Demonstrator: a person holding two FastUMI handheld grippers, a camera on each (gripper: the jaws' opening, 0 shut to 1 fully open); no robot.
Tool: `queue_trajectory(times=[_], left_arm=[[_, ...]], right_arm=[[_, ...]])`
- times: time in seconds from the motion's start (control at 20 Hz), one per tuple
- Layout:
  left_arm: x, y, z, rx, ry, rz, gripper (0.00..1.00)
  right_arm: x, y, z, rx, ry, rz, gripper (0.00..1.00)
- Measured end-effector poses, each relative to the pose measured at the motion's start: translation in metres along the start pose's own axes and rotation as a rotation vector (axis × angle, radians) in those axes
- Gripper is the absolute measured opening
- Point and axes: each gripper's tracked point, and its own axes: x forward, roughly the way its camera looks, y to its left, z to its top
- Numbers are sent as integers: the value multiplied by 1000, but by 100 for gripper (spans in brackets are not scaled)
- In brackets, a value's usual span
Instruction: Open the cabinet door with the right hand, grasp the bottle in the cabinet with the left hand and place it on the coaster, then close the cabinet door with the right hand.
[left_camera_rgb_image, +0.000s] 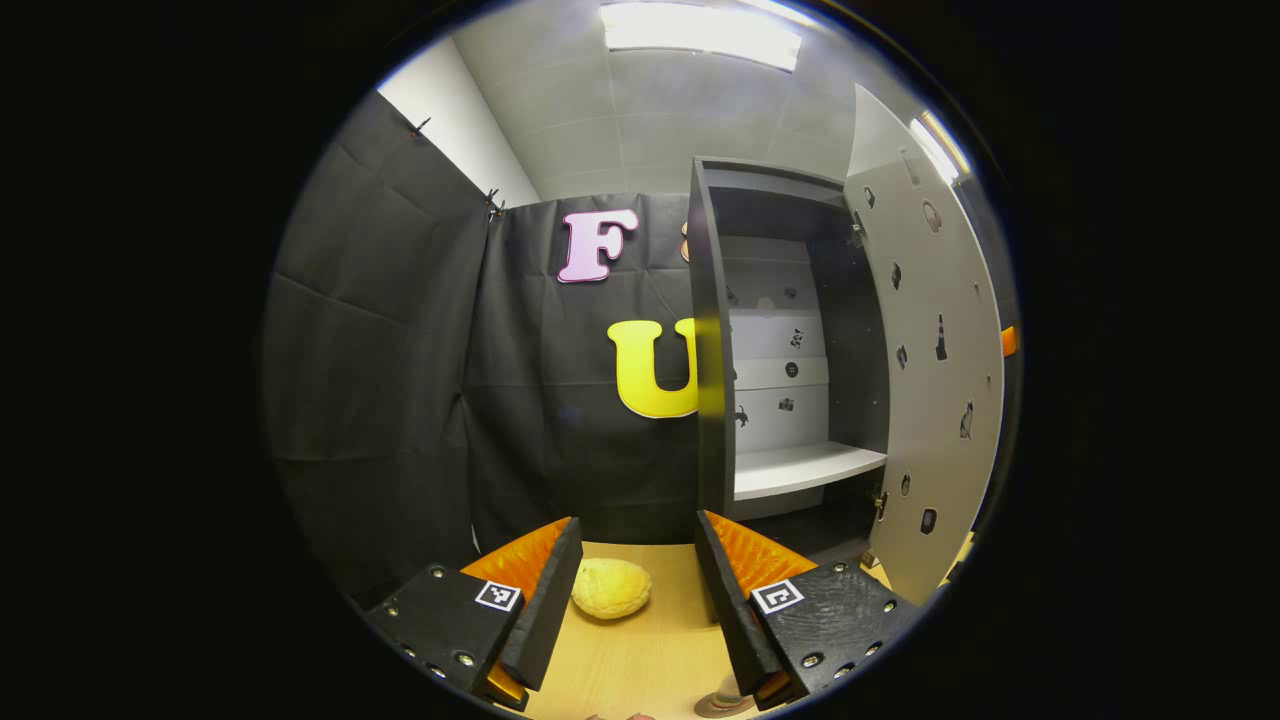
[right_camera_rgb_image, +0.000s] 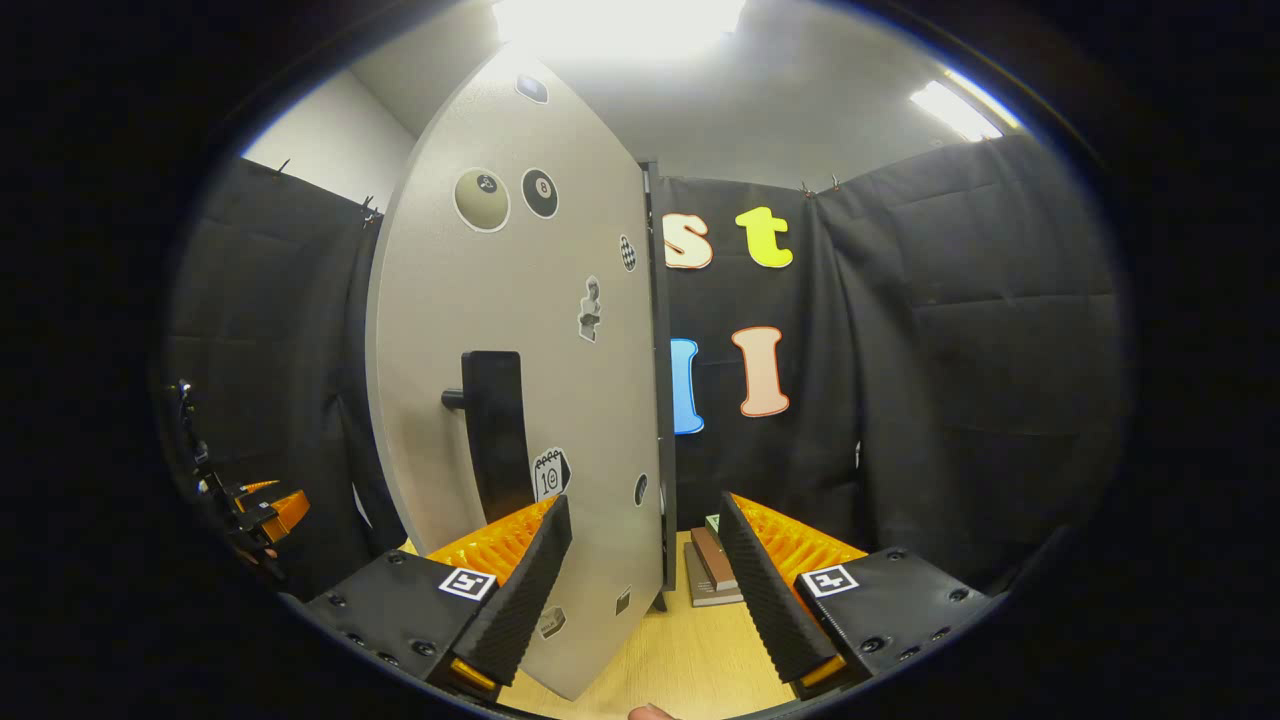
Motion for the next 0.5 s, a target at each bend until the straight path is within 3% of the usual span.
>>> queue_trajectory(times=[0.5], left_arm=[[-8,37,3,-21,-13,10,67]], right_arm=[[7,28,0,8,-6,87,95]])
